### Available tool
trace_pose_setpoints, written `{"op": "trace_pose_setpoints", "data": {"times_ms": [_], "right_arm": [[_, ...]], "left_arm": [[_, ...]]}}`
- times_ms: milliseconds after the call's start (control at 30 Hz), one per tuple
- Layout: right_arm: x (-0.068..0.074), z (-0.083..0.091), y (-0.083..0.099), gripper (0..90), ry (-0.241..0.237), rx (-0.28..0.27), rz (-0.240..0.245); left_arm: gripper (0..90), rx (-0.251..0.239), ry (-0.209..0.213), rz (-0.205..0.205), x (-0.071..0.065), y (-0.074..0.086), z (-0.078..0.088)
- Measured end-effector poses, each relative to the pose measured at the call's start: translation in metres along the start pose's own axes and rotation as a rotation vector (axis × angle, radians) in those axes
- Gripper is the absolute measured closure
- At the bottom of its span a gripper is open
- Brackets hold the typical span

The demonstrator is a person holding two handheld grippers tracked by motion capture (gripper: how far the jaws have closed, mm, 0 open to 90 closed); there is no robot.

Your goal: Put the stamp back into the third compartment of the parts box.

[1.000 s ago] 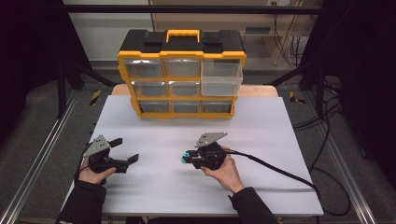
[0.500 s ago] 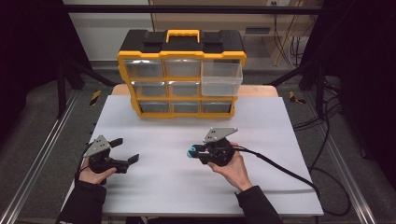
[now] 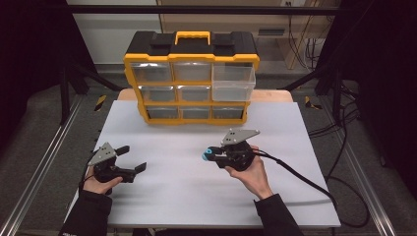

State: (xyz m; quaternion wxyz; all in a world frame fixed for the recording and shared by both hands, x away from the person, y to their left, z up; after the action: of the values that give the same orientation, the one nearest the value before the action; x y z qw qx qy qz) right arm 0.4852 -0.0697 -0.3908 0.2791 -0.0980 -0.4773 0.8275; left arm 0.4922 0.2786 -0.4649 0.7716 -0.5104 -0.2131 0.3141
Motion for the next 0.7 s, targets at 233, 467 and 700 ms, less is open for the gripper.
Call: {"op": "trace_pose_setpoints", "data": {"times_ms": [233, 467, 700], "right_arm": [[-0.006, 0.010, -0.008, 72.6, 0.017, -0.020, -0.008], [-0.009, 0.023, -0.019, 72.6, 0.029, -0.036, -0.001], [-0.011, 0.037, -0.031, 72.6, 0.047, -0.056, 0.005]], "left_arm": [[0.9, 0.001, -0.001, 0.001, 0.000, 0.000, 0.000], [0.8, 0.000, -0.002, -0.001, 0.000, 0.000, 0.000], [0.9, 0.001, -0.003, -0.001, 0.000, 0.000, 0.000]]}}
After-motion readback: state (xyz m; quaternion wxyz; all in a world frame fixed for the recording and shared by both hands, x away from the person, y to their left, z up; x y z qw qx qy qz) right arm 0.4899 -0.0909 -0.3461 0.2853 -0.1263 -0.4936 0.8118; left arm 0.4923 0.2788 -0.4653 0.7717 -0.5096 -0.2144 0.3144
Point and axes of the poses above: each handheld gripper's, and its own axes: z roughly backward along the jaws, y roughly out of its underside, x roughly to its left, the point moved 4 cm from there along -z, roughly forward along the jaws, and after that the axes turned 4 degrees about -z, right-handed, at the moved point
